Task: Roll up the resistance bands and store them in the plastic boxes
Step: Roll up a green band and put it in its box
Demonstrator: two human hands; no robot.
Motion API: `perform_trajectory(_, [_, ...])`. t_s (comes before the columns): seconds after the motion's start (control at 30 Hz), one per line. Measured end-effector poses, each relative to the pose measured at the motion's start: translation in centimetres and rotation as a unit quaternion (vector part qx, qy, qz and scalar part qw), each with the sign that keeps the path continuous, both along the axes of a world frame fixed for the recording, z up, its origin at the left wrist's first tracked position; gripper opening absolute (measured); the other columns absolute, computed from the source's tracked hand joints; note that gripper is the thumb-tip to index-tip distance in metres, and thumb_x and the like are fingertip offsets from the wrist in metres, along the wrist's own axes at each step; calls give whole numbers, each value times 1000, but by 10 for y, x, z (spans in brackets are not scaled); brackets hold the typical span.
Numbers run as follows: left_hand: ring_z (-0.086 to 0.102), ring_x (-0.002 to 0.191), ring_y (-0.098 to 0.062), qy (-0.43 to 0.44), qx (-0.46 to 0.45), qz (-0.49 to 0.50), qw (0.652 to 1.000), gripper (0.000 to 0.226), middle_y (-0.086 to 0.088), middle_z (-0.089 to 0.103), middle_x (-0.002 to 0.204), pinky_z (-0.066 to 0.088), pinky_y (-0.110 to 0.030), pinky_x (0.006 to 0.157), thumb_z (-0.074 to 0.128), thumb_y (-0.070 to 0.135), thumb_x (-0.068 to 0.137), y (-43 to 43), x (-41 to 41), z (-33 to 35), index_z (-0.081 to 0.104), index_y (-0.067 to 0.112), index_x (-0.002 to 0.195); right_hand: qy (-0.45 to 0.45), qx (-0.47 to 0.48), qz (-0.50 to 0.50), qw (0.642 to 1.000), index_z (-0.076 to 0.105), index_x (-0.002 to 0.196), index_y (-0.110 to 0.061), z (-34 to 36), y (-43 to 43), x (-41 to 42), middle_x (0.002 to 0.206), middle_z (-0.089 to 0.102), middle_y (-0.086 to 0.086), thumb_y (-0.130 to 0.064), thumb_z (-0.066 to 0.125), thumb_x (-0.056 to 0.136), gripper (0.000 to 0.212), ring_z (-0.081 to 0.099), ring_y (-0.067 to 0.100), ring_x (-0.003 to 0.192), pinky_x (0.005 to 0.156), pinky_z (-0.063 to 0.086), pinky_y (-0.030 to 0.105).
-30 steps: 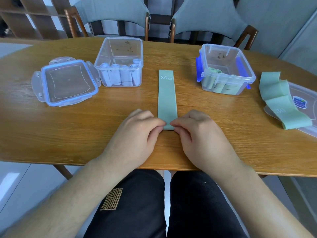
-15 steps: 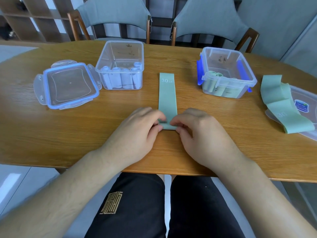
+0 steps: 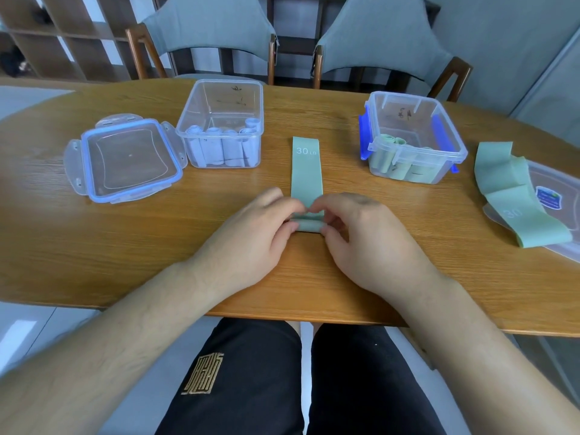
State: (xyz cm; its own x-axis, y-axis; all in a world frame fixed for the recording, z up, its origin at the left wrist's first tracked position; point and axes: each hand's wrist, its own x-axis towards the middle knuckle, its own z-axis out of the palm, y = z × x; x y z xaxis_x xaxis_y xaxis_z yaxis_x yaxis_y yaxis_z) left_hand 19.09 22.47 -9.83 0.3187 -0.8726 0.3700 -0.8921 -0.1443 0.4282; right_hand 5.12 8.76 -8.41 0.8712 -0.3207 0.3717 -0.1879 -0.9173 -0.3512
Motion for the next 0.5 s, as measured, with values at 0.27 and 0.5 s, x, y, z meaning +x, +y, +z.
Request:
perform_trajectory(0.27, [56,89,-7,-1,-4,-5,1000,22,9,52,102,50,-30,84,65,22,95,-4,7,0,72,13,114,-37,-15,-5,999,76,100,-9,-10,-2,4,101,62,5,0,66,84,21,59,22,96,86,44,22])
perform_trajectory(0.5, [61,85,-12,9,-28,-34,999,7,8,57,96,52,-40,79,62,18,97,-11,19,2,68,15,99,-12,-14,1,1000,72,102,-15,-5,-11,12,96,70,1,-5,60,89,20,64,21,93,82,50,32])
